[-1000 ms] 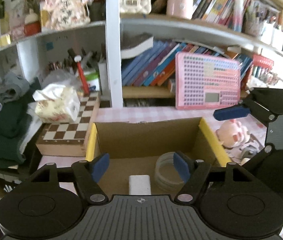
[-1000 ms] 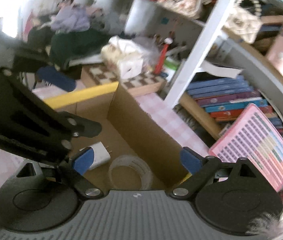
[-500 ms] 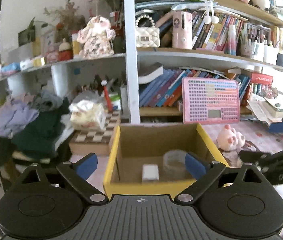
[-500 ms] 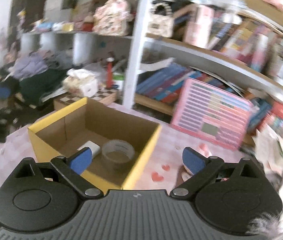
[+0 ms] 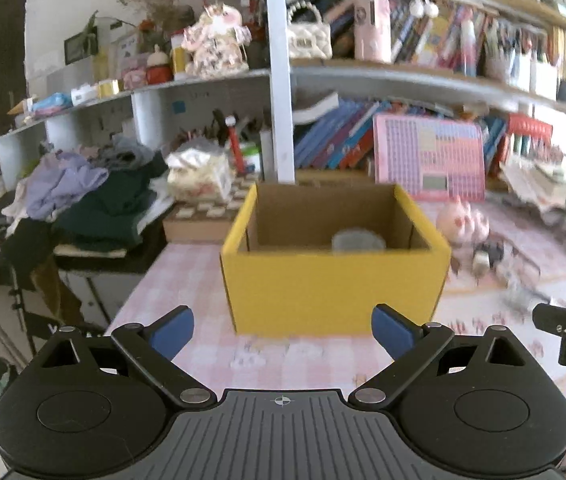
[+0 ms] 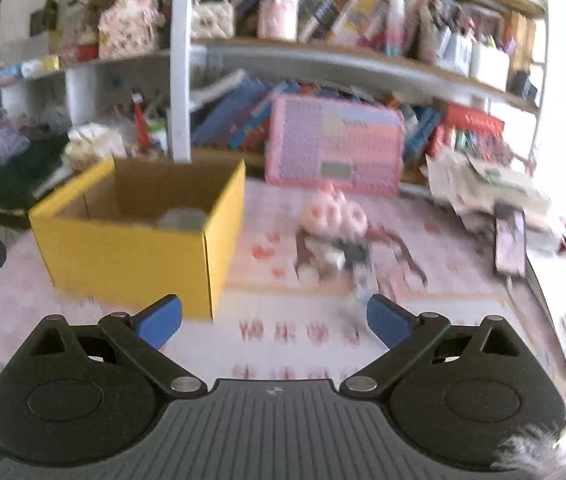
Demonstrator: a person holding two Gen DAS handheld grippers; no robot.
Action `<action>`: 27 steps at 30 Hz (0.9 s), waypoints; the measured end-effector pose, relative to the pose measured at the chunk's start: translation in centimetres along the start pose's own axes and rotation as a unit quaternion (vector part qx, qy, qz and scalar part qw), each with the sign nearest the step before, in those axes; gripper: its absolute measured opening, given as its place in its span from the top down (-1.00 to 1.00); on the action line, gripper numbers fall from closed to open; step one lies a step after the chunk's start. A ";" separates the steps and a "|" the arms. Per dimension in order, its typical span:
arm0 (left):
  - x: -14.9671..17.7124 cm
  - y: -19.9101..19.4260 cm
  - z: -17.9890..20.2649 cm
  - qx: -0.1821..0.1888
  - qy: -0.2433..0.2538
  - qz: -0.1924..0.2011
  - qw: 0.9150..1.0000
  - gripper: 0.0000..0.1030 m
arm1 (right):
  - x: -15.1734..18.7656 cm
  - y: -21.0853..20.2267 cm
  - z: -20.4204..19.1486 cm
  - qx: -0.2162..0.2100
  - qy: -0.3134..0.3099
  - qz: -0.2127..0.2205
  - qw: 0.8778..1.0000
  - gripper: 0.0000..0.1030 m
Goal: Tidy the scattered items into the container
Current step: 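Open both tools to release the items in the box and withdraw, then move both tools toward the spray bottle and pink comb on the mat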
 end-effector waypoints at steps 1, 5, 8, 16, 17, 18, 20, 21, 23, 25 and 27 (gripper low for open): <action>0.7 0.0 0.2 0.004 0.000 -0.011 1.000 -0.89 | 0.8 -0.1 0.0 0.000 0.001 -0.010 1.000 -0.94; 3.2 0.3 1.3 0.022 -0.009 -0.055 0.998 -0.89 | 2.6 -0.6 0.0 -0.002 0.000 -0.040 0.999 -0.94; 4.1 0.3 2.3 0.037 -0.002 -0.072 0.997 -0.89 | 3.5 -0.9 0.3 -0.003 0.001 -0.053 0.999 -0.94; 4.4 -0.1 4.6 0.065 0.017 -0.072 0.995 -0.89 | 4.5 -1.9 1.5 -0.003 -0.015 -0.058 0.998 -0.93; 4.2 -0.2 4.8 0.068 0.020 -0.066 0.995 -0.89 | 4.3 -1.9 1.7 -0.001 -0.022 -0.055 0.998 -0.93; 4.1 -0.2 5.0 0.070 0.023 -0.063 0.995 -0.89 | 4.1 -1.8 2.0 0.003 -0.025 -0.055 0.998 -0.93; 4.0 -0.3 5.5 0.078 0.026 -0.063 0.995 -0.89 | 3.8 -1.9 2.7 0.011 -0.013 -0.055 0.998 -0.93; 4.1 -0.3 5.6 0.081 0.027 -0.067 0.994 -0.89 | 3.9 -2.0 3.1 0.015 -0.003 -0.055 0.998 -0.93; 4.7 0.0 6.0 0.086 0.031 -0.085 0.992 -0.89 | 4.6 -2.1 3.6 0.023 0.023 -0.066 0.997 -0.93; 5.4 0.2 6.3 0.088 0.033 -0.100 0.991 -0.89 | 5.9 -2.1 3.6 0.022 0.036 -0.086 0.995 -0.91; 5.9 0.5 6.8 0.097 0.034 -0.116 0.988 -0.89 | 6.3 -2.0 3.6 0.021 0.030 -0.095 0.995 -0.90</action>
Point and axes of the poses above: each gripper's, at about its wrist camera, not at the fingertips, and y roughly the way its jaws point, z to its right, x to its underside, the point moved 8 cm from there along y, roughly the way its jaws point, and after that the axes turned 2 degrees about z, right-handed, at the moved point
